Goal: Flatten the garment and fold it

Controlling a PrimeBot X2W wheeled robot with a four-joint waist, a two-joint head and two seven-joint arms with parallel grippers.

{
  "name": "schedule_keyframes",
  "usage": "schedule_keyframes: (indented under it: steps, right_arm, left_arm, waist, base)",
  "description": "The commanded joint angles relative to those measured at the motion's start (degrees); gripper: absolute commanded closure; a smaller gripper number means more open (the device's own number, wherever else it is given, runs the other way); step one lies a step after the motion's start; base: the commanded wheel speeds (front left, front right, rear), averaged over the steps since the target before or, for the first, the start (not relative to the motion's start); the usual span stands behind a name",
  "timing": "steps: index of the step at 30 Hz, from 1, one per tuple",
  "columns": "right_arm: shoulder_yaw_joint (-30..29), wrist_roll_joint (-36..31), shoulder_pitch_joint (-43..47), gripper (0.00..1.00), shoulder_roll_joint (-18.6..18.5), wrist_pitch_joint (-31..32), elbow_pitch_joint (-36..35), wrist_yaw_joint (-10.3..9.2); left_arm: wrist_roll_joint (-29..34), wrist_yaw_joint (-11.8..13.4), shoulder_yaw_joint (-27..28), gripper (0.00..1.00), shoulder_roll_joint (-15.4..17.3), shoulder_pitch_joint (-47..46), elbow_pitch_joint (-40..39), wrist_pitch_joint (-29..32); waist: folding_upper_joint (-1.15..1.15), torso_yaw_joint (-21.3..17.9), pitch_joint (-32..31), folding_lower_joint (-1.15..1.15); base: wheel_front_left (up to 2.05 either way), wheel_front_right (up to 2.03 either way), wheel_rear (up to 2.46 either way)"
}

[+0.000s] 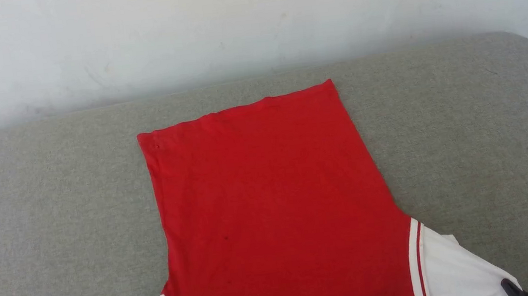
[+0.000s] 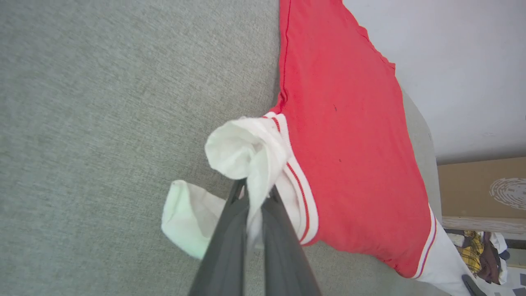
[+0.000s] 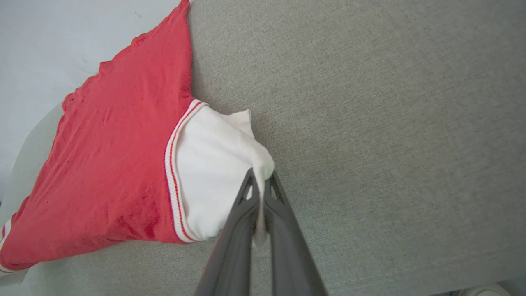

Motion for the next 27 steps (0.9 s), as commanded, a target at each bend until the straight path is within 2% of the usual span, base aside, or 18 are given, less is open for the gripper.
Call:
schedule_keyframes:
  steps: [1, 2, 3, 4, 5, 7, 12, 16, 19, 23, 27]
  right_arm:
    - [-0.01, -0.25, -0.10, 1.00, 0.19, -0.33, 0.07, -0.04]
    - [0.16, -0.47, -0.43, 1.00, 0.19, -0.64, 0.58, -0.04]
    - [0.33, -1.01, -0.75, 0.87, 0.19, -0.96, 1.20, -0.04]
    - [0.31, -1.77, -1.04, 0.17, 0.20, -1.25, 1.97, -0.04]
    - [0.28, -3.21, -1.86, 0.00, 0.20, -0.99, 3.44, -0.04]
    - [0.48, -4.72, -3.92, 0.00, 0.06, -0.69, 3.21, -0.04]
    - [1.25, -8.02, -11.39, 0.00, -3.22, 0.48, -0.51, -0.04]
    - [1.47, -11.06, -23.75, 0.00, -6.96, 1.11, -4.34, -0.04]
    - [3.10, -13.03, -34.21, 0.00, -8.63, 3.07, -4.27, -0.04]
    - [6.02, -16.53, -47.41, 0.00, -10.46, 6.77, 0.26, -0.04]
    - [9.33, -19.64, -57.73, 0.00, -12.44, 9.78, 9.13, -0.04]
  left_arm:
    - [0.69, 0.29, 0.09, 1.00, -0.23, -0.74, -0.23, -0.39]
    - [1.20, 0.54, -0.32, 1.00, -0.51, -1.38, -0.25, -0.54]
    - [1.60, 0.95, -0.45, 1.00, -1.09, -2.18, -0.13, -0.99]
    - [1.89, 1.23, -0.68, 1.00, -1.65, -2.99, 0.06, -1.26]
    - [2.63, 1.32, -1.84, 1.00, -1.93, -4.45, 0.50, -0.83]
    - [3.21, 1.54, -2.52, 1.00, -2.37, -5.78, 0.77, -0.73]
    - [4.72, 1.61, -3.45, 1.00, -2.81, -8.27, 0.59, -1.08]
    - [6.30, 1.38, -4.09, 1.00, -3.18, -11.34, 0.09, -1.60]
    - [7.39, 0.83, -4.74, 1.00, -3.29, -14.03, -0.09, -1.59]
    - [8.41, -0.23, -5.82, 1.00, -3.80, -17.13, -0.24, -1.58]
    - [9.10, -1.35, -6.82, 1.00, -4.65, -19.83, 0.04, -1.73]
  waist:
    - [0.00, 0.06, 0.00, 0.01]
    - [0.00, 0.13, 0.03, 0.01]
    - [0.00, 0.25, 0.11, 0.01]
    - [0.00, 0.40, 0.22, 0.01]
    - [0.00, 0.74, 0.64, 0.01]
    - [0.00, 1.03, 1.46, 0.01]
    - [0.00, 2.07, 4.31, 0.01]
    - [0.00, 4.12, 8.46, 0.01]
    - [0.00, 6.07, 11.74, 0.01]
    - [0.00, 8.75, 16.26, 0.01]
    - [0.00, 11.27, 20.46, 0.01]
  base:
    - [0.00, 0.00, 0.00]
    - [0.00, 0.00, 0.00]
    - [0.00, 0.00, 0.00]
    - [0.00, 0.00, 0.00]
    - [0.00, 0.00, 0.00]
    - [0.00, 0.00, 0.00]
    - [0.00, 0.00, 0.00]
    - [0.00, 0.00, 0.00]
    - [0.00, 0.00, 0.00]
    - [0.00, 0.00, 0.00]
    - [0.00, 0.00, 0.00]
